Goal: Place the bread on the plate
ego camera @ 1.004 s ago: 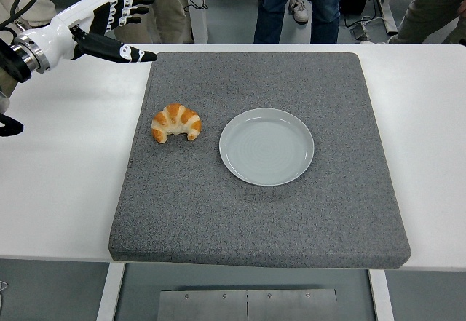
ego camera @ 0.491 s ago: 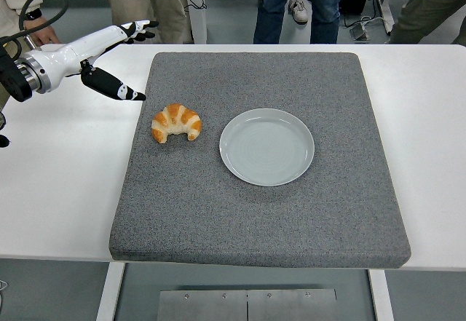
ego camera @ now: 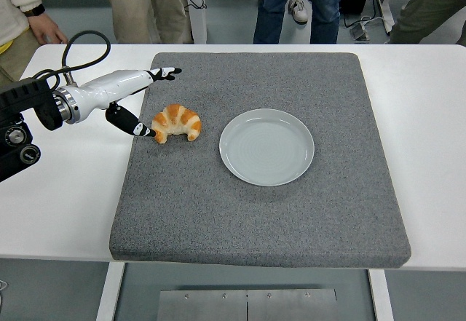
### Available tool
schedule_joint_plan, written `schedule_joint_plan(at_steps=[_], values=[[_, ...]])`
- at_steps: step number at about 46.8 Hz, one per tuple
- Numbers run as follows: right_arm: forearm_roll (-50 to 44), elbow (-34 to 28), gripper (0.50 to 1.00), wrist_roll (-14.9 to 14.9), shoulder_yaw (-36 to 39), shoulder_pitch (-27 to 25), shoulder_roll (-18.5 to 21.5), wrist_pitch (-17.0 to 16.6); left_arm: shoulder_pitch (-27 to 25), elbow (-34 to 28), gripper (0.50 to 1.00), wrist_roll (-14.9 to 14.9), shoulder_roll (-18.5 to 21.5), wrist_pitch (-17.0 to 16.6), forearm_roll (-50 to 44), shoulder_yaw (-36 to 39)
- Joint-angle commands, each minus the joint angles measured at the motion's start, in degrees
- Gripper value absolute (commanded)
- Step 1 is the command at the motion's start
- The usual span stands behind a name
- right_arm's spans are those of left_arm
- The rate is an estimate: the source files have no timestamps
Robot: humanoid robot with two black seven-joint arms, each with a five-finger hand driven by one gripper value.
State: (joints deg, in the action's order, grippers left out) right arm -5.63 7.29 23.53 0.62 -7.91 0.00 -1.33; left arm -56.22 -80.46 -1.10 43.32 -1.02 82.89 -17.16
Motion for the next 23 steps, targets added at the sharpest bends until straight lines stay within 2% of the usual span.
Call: schedule_joint_plan(at_steps=[1, 16, 23], values=[[0.0, 0.0, 1.000, 0.0, 0.0, 0.0, 0.0, 0.0, 0.1, 0.4, 0.957, 0.0, -0.7, -1.4, 2.0, 1.0], [0.0, 0.0, 1.000, 0.0, 0.0, 0.0, 0.0, -0.1, 1.8, 3.7, 0.957, -0.7, -4.7, -7.4, 3.2, 3.6], [0.0, 0.0, 1.000, -0.1, 0.0, 0.0, 0.0, 0.0, 2.9, 5.7, 0.957, -0.7, -6.9, -8.7, 3.7, 3.5]])
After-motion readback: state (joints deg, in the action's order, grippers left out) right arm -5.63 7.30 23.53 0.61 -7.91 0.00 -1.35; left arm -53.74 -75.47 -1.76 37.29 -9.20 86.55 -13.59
